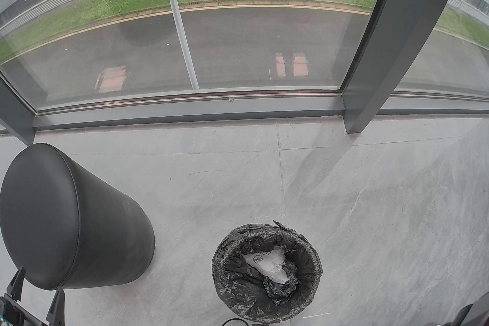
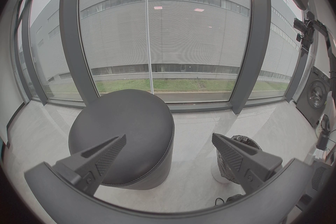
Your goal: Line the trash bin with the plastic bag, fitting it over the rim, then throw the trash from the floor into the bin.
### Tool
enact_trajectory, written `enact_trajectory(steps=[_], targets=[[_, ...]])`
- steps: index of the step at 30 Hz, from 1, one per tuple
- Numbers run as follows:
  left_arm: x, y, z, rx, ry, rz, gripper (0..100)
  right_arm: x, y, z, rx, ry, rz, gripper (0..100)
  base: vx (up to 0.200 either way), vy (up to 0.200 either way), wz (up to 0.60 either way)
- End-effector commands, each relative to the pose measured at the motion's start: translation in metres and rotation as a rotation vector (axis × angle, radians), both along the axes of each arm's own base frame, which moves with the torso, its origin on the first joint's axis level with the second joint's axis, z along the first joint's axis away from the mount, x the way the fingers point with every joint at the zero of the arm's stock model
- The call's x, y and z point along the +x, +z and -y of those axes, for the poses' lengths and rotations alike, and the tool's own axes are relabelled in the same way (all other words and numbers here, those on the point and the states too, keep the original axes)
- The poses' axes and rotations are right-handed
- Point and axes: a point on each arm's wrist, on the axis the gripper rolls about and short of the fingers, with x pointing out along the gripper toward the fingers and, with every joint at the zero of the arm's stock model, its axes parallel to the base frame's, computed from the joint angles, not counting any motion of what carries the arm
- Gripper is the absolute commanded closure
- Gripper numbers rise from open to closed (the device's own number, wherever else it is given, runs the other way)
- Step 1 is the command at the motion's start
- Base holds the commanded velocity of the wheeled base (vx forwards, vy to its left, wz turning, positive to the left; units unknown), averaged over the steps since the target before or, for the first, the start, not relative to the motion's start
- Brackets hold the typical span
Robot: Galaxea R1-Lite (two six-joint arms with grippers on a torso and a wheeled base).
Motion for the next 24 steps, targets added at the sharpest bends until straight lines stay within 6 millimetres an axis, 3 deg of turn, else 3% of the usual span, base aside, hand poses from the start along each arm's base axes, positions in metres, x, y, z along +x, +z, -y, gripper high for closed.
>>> enact_trajectory(steps=[1, 2, 3, 5, 7, 8, 9, 10, 13, 14, 15, 16, 17, 18, 24], targets=[[0.000, -0.005, 0.000, -0.001, 0.000, -0.002, 0, -0.070, 0.006, 0.035, 0.079, -0.020, 0.061, 100, 0.000, 0.000, 0.00], [0.000, -0.005, 0.000, -0.001, 0.000, -0.002, 0, -0.072, 0.006, 0.035, 0.082, -0.013, 0.059, 100, 0.000, 0.000, 0.00], [0.000, -0.005, 0.000, -0.001, 0.000, -0.002, 0, -0.096, 0.004, 0.039, 0.119, 0.093, 0.042, 100, 0.000, 0.000, 0.00], [0.000, -0.005, 0.000, -0.001, 0.000, -0.002, 0, -0.121, 0.001, 0.039, 0.165, 0.186, 0.058, 100, 0.000, 0.000, 0.00], [0.000, -0.005, 0.000, -0.001, 0.000, -0.002, 0, -0.125, 0.000, 0.039, 0.175, 0.190, 0.066, 100, 0.000, 0.000, 0.00], [0.000, -0.005, 0.000, -0.001, 0.000, -0.002, 0, -0.159, -0.006, 0.037, 0.230, 0.214, 0.148, 100, 0.000, 0.000, 0.00], [0.000, -0.005, 0.000, -0.001, 0.000, -0.002, 0, -0.161, -0.007, 0.037, 0.232, 0.214, 0.154, 100, 0.000, 0.000, 0.00], [0.000, -0.005, 0.000, -0.001, 0.000, -0.002, 0, -0.190, -0.014, 0.037, 0.251, 0.243, 0.231, 100, 0.000, 0.000, 0.00], [0.000, -0.005, 0.000, -0.001, 0.000, -0.002, 0, -0.247, -0.035, 0.035, 0.266, 0.286, 0.395, 100, 0.000, 0.000, 0.00], [0.000, -0.005, 0.000, -0.001, 0.000, -0.002, 0, -0.249, -0.036, 0.035, 0.265, 0.287, 0.404, 100, 0.000, 0.000, 0.00], [0.000, -0.005, 0.000, -0.001, 0.000, -0.002, 0, -0.284, -0.053, 0.035, 0.256, 0.306, 0.531, 100, 0.000, 0.000, 0.00], [0.000, -0.005, 0.000, -0.001, 0.000, -0.002, 0, -0.293, -0.057, 0.035, 0.254, 0.313, 0.573, 100, 0.000, 0.000, 0.00], [0.000, -0.005, 0.000, -0.001, 0.000, -0.002, 0, -0.320, -0.069, 0.036, 0.235, 0.333, 0.726, 100, 0.000, 0.000, 0.00], [0.000, -0.005, 0.000, -0.001, 0.000, -0.002, 0, -0.322, -0.077, 0.036, 0.230, 0.337, 0.769, 100, 0.000, 0.000, 0.00], [0.000, -0.005, 0.000, -0.001, 0.000, -0.002, 0, -0.253, -0.128, 0.034, 0.206, 0.350, 0.893, 100, 0.000, 0.000, 0.00]])
